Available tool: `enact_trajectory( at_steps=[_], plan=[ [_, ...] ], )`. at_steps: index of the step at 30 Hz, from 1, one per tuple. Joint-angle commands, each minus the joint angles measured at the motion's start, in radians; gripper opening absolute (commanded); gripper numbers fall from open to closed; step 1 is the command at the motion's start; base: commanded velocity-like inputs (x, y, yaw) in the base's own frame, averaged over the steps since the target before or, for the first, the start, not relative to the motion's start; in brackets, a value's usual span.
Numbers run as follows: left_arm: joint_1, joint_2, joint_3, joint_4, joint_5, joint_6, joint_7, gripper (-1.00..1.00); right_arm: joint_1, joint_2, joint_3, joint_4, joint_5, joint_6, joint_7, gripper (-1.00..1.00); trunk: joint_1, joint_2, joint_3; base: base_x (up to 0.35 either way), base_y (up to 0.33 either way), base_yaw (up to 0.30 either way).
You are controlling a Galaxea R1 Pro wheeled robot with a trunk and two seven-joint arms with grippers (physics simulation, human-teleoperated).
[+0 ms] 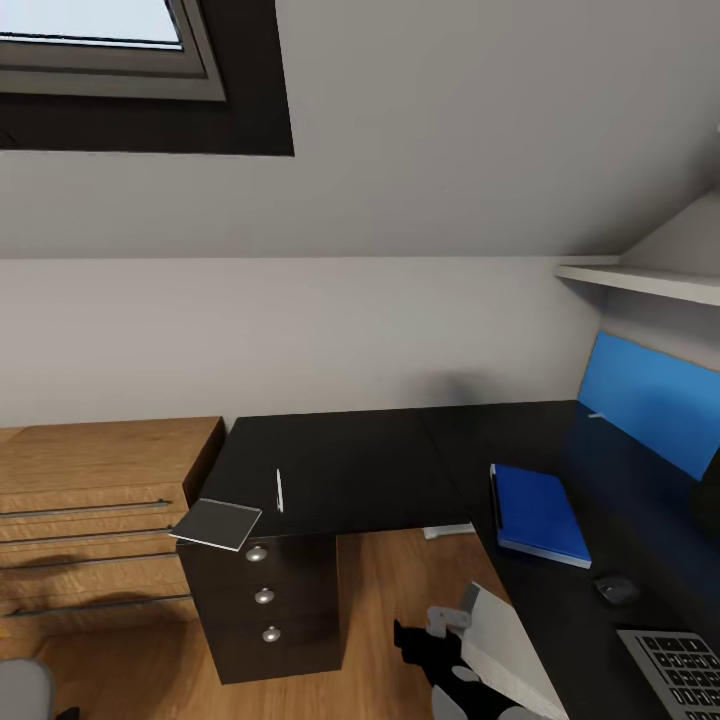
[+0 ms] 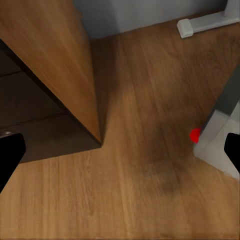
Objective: In the bedroom, organize the workspace by keeping the computer under the desk, ensuring the monitor is on the desk, placing the keyboard on the desk next to the monitor, placing the mouse on the desk next to the keyboard, moving the folder from the swivel chair onto the desk next to the mouse, stacking the notebook on top of the folder with the pen on top of the notebook, and positioning the swivel chair next to the desk.
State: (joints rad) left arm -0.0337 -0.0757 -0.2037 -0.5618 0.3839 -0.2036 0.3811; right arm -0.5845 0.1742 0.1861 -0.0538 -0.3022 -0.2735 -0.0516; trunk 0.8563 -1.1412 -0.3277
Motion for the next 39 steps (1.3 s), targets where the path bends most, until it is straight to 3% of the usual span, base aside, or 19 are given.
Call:
enact_trajectory(
  at_steps=[1, 12, 15, 17, 26, 39],
  plan=[
    [-0.001, 0.001, -0.008, 0.001, 0.010, -0.006, 0.007, 1.00, 0.003, 0.000, 0.009, 0.003, -0.007, -0.004, -0.004, 1.00, 0.000, -0.001, -0.001, 0.000, 0.000, 0.000],
    [-0.001, 0.002, -0.008, 0.003, 0.012, -0.007, 0.007, 1.00, 0.026, 0.000, 0.008, 0.055, -0.006, -0.167, -0.004, 1.00, 0.000, -0.001, -0.002, 0.000, 0.000, 0.107],
    [-0.001, 0.002, -0.008, 0.009, 0.012, -0.007, 0.007, 1.00, 0.028, 0.000, 0.007, 0.055, -0.007, -0.172, -0.006, 1.00, 0.000, -0.001, -0.002, 0.000, 0.000, 0.006],
    [0.000, 0.002, -0.008, 0.014, 0.012, -0.007, 0.007, 1.00, 0.029, 0.000, 0.007, 0.056, -0.009, -0.225, -0.009, 1.00, 0.000, -0.001, -0.002, 0.000, 0.000, 0.220],
    [0.000, 0.001, -0.010, 0.014, 0.012, -0.007, 0.006, 1.00, 0.029, 0.000, 0.007, 0.056, -0.008, -0.231, -0.010, 1.00, 0.000, -0.001, -0.002, 0.000, 0.198, 0.273],
    [-0.001, 0.001, -0.010, 0.014, 0.011, -0.008, 0.006, 1.00, 0.029, 0.000, 0.007, 0.055, -0.009, -0.231, -0.010, 1.00, 0.000, -0.001, -0.002, 0.000, 0.019, 0.277]
  ],
)
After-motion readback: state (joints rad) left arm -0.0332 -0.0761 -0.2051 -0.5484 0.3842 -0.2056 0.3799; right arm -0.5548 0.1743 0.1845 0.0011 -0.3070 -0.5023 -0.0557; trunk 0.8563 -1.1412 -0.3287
